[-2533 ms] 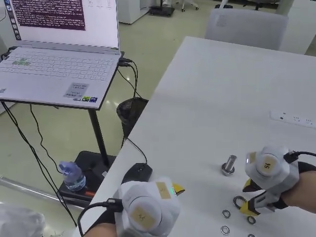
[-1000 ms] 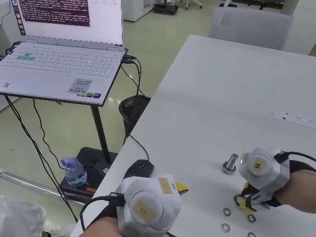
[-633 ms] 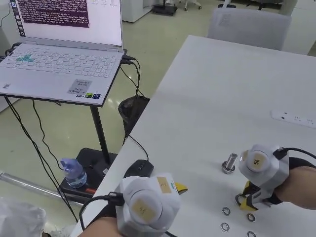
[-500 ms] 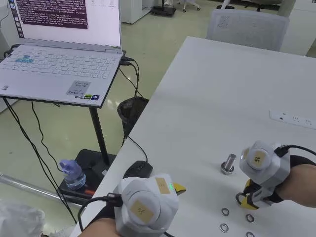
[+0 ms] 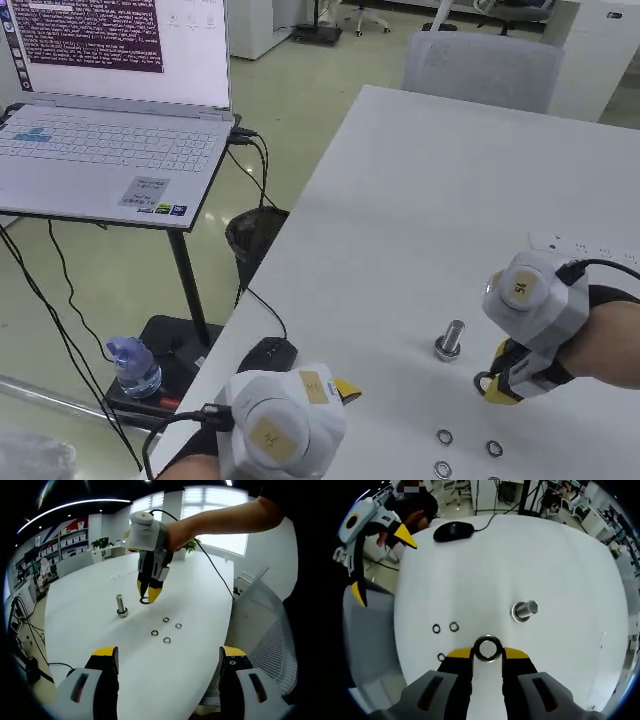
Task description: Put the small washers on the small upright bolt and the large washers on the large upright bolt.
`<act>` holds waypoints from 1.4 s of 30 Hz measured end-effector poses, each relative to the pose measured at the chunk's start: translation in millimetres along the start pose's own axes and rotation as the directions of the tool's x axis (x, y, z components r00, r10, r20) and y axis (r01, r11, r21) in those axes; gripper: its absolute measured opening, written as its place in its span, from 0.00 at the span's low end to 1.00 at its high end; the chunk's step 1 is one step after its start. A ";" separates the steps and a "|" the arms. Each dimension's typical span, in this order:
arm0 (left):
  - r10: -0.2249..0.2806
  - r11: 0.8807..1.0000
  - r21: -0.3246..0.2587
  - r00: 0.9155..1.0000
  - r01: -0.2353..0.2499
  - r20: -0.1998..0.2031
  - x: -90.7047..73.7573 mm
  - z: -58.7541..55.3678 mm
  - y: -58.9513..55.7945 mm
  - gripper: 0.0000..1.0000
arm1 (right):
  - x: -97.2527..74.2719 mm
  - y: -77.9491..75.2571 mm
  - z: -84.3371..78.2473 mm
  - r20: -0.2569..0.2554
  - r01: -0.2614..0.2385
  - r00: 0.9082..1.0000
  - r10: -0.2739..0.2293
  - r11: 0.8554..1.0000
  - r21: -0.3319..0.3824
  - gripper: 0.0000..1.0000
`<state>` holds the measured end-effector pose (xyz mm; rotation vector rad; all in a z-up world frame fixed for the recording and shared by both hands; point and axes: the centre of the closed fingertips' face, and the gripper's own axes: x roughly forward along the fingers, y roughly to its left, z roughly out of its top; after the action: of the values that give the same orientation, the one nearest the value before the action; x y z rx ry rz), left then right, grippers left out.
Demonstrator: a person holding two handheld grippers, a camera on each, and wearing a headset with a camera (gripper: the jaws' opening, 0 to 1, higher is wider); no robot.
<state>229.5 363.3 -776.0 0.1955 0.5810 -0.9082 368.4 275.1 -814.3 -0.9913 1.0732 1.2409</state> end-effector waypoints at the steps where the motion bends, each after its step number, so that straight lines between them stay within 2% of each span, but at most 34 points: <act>1: 0.002 1.000 0.000 1.000 -0.002 0.003 0.1 0.8 0.7 0.83 | -3.2 -3.2 1.6 0.001 0.003 1.000 -0.003 1.000 0.001 0.21; 13: 0.022 1.000 0.000 1.000 -0.022 0.000 0.2 0.2 6.3 0.85 | -18.7 -21.6 15.6 0.022 0.029 0.999 -0.029 0.999 0.020 0.21; 24: 0.016 1.000 -0.009 1.000 -0.016 0.004 3.1 -1.9 7.1 0.86 | -19.1 -29.9 28.0 0.028 0.039 0.999 -0.040 0.999 0.025 0.22; 34: 0.008 1.000 -0.004 1.000 -0.008 0.007 4.6 -3.1 8.6 0.86 | -11.2 -41.8 42.7 0.036 0.052 0.998 -0.053 0.998 0.026 0.22; 42: 0.004 1.000 0.003 1.000 -0.004 0.012 4.4 -4.4 11.0 0.86 | -1.7 -47.2 45.3 0.024 0.048 0.999 -0.048 0.999 0.026 0.22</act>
<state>238.6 368.7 -782.9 0.1935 0.5682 -0.9058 419.0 315.0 -802.5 -0.9751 1.0382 1.1951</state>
